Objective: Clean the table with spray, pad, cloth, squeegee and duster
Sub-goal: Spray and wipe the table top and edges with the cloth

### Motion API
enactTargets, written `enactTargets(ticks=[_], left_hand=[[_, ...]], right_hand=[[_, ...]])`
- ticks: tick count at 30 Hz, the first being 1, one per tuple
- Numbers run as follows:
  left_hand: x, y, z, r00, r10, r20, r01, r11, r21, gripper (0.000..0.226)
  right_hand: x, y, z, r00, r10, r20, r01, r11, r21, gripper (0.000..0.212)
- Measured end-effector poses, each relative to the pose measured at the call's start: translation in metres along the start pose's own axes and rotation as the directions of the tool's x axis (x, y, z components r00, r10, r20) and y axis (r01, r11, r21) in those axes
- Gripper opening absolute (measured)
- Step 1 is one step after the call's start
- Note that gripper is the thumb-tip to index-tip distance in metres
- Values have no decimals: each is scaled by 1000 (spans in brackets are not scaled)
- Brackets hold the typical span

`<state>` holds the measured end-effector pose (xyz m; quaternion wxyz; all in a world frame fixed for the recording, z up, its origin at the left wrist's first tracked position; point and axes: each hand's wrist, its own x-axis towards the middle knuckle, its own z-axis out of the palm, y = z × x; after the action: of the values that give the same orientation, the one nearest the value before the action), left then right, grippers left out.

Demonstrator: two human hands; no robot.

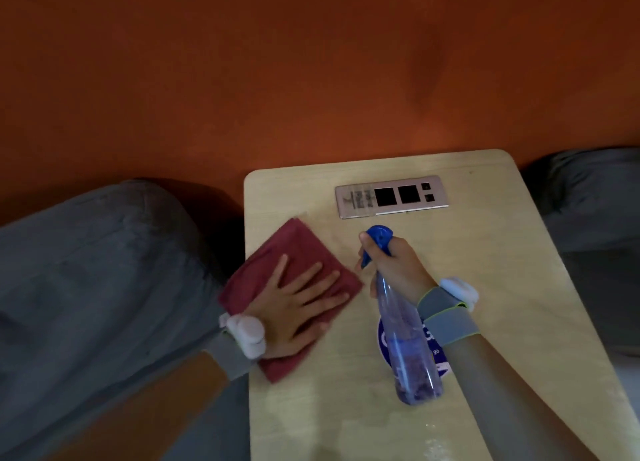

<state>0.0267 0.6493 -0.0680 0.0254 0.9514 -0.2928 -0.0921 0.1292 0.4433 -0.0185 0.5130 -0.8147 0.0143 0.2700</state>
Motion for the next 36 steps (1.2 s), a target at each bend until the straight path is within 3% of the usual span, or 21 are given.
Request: enactTargets(ticks=[3,8,13,17,21,25,29,36], left_hand=[[9,-30,-1,997,71,9,-72,996,52,56],[67,-93,-17,981,-190,-28,191,978,80,60],[103,-122,-29,937,-342,-72,340,940,-40,62],[102,-115,-24,919,-379,-107,377,926,-36,64],[93,-97,-22,909,-399,-124,395,917,-54,65],[76,-77,-15,908,-398,-132,397,917,-35,64],[57,-55,-10,902,-410,-136,410,912,-29,64],[30,-17,0,885,-448,-128,450,893,-11,64]], right_hand=[[-7,10,-12,999,31,32,-32,999,28,48],[-13,10,-13,995,70,67,-72,997,24,48],[-19,13,-3,990,66,127,-69,997,18,43],[-35,14,8,975,25,223,-37,998,52,38],[-66,22,20,957,101,273,-100,995,-17,47],[-104,37,20,935,77,345,-94,995,33,46],[-129,57,22,944,68,324,-80,996,25,53],[-157,77,26,955,69,289,-108,986,123,46]])
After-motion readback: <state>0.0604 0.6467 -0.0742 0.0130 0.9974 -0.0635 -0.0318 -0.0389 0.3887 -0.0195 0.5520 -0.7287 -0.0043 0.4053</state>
